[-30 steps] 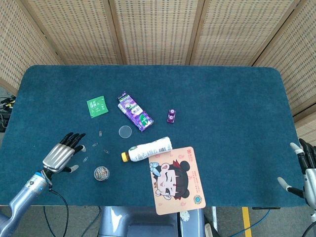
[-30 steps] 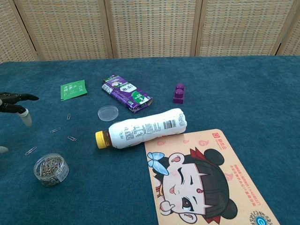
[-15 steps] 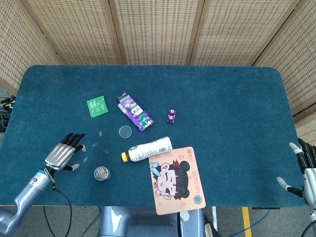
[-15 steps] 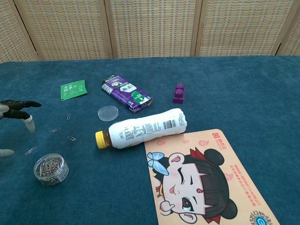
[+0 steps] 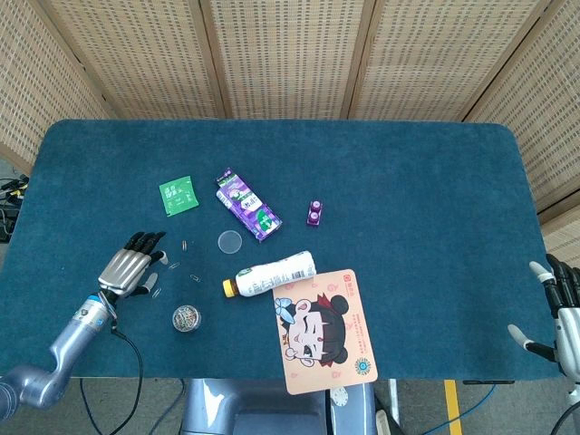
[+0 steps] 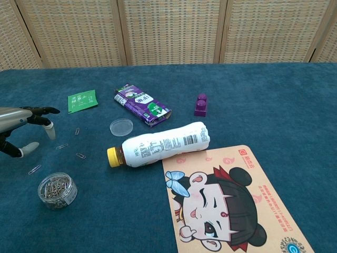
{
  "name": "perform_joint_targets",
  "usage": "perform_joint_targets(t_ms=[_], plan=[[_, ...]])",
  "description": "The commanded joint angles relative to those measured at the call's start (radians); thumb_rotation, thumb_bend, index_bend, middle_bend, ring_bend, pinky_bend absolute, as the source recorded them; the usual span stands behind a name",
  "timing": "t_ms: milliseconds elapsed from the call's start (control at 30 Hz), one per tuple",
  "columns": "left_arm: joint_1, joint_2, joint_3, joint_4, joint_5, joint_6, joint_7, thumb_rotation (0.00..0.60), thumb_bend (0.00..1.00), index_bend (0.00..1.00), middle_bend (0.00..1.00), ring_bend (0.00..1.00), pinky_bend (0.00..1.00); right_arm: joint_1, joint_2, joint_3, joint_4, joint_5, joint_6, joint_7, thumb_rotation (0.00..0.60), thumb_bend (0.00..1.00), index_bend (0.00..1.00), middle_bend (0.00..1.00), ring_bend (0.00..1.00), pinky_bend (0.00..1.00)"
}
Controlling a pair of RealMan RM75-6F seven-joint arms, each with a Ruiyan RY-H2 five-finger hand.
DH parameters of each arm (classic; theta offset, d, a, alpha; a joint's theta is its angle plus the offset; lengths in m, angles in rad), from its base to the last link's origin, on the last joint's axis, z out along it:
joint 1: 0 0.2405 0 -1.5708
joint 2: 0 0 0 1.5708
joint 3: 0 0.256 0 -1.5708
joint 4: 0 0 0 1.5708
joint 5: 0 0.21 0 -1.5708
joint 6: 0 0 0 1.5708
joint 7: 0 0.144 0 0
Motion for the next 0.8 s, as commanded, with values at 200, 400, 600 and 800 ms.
perform_joint_targets(t_ms=[200, 400, 600, 800], plan=[[-0.016, -0.036, -0.028, 0.018, -0.072, -0.043, 0.051, 0.6, 0.6, 0.36, 0.0, 0.0, 0.0, 0.001, 0.003, 0.0, 0.002, 0.002, -0.003, 0.009, 0.6, 0.0, 0.1, 0.0, 0.0, 0.0], [-0.028, -0.054, -0.038, 0.028, -0.101, -0.069, 0.066, 0.6, 0.6, 0.35, 0.0, 0.0, 0.0, 0.001, 0.004, 0.001, 0.002, 0.005, -0.005, 0.013, 0.6, 0.0, 0.1, 0.0, 0.0, 0.0], [-0.037, -0.086, -0.046, 0.043, -0.12, -0.085, 0.056, 0.6, 0.6, 0.35, 0.0, 0.0, 0.0, 0.002, 0.006, 0.002, 0.004, 0.009, -0.008, 0.018, 0.6, 0.0, 0.1, 0.0, 0.0, 0.0], [-0.037, -0.092, -0.036, 0.034, -0.105, -0.077, 0.044, 0.6, 0.6, 0.35, 0.0, 0.0, 0.0, 0.002, 0.007, 0.003, 0.005, 0.01, -0.006, 0.024, 0.6, 0.0, 0.11, 0.0, 0.0, 0.0]])
